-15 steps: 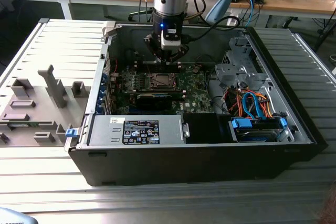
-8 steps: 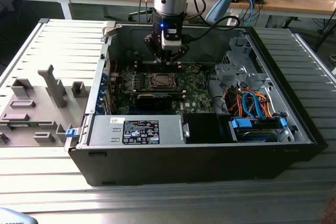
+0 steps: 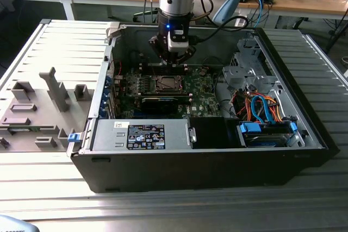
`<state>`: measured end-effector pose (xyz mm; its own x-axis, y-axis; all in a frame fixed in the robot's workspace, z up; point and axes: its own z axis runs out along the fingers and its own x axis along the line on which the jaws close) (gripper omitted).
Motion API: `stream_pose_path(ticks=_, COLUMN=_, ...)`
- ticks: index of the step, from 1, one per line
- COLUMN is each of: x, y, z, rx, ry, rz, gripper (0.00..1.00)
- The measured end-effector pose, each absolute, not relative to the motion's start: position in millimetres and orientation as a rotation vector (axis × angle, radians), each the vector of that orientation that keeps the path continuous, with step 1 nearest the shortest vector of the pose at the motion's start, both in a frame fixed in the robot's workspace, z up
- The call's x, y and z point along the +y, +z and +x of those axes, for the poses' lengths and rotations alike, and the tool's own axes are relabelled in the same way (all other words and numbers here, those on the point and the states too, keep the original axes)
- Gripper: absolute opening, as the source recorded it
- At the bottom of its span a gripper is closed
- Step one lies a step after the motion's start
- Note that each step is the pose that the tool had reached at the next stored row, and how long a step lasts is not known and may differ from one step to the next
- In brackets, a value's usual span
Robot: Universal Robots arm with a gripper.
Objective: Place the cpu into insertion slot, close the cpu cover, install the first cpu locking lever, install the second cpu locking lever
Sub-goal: 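Install the first cpu locking lever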
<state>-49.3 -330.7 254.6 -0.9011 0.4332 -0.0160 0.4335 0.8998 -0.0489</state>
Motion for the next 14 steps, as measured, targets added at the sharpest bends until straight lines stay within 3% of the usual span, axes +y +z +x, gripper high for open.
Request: stream_pose_path(ticks=14, x=-330.7, y=254.6, z=-49.3, rx=3.067, ry=-0.080, rz=0.649, gripper=0.11)
